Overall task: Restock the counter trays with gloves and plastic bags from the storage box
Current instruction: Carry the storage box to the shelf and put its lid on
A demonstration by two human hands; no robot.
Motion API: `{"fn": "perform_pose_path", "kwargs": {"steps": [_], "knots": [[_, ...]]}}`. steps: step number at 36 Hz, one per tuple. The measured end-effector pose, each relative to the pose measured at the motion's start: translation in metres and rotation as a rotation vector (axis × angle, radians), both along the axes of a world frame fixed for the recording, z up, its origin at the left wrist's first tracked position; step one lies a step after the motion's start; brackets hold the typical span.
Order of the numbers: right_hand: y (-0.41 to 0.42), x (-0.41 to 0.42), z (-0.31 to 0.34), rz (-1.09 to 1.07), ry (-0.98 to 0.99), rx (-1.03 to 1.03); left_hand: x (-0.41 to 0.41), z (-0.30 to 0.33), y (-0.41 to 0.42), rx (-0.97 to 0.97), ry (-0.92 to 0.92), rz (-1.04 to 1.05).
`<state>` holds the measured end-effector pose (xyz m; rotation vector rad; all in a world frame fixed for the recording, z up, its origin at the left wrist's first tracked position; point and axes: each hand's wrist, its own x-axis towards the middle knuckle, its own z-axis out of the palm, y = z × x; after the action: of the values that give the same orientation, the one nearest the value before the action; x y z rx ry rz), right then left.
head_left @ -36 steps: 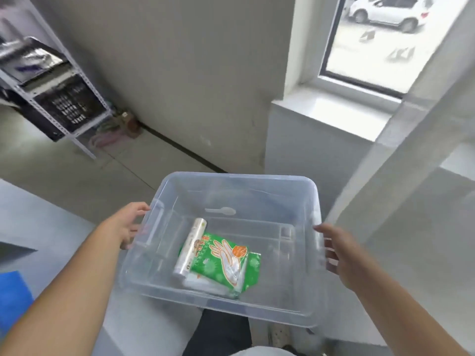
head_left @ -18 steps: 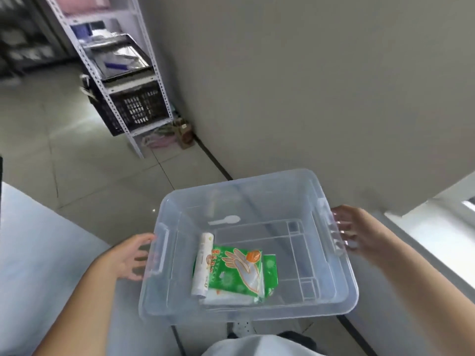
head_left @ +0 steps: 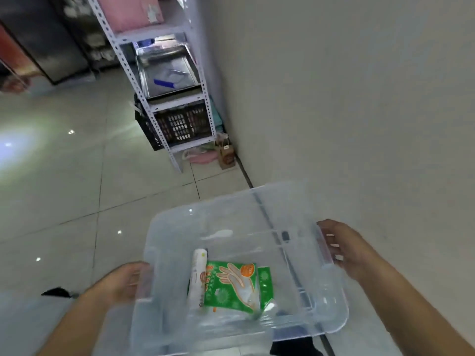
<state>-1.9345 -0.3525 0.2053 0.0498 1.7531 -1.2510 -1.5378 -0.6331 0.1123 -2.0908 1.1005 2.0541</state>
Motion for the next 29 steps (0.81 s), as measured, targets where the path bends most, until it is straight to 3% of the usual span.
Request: {"fn": "perform_pose_path", "kwargs": {"steps": [4, 12, 20, 29], "knots": [[-0.098, -0.043, 0.009, 0.119, -0.009, 0.004, -0.011, 0.015, -0.031, 0.017, 0.014, 0.235], [-0.318, -0.070, 0.024, 0.345, 0.055, 0.034, -0.006, 0.035, -0.125, -0.096, 0.017, 0.433], [-0.536, -0.021, 0.020, 0.556, 0.056, 0.043, 0.040, 0.020, -0.269, -0.164, 0.013, 0.628], [-0.740, 0.042, 0.046, 0.599, 0.014, -0.039, 0.103, 0.054, -0.456, -0.196, 0.005, 0.707]]}}
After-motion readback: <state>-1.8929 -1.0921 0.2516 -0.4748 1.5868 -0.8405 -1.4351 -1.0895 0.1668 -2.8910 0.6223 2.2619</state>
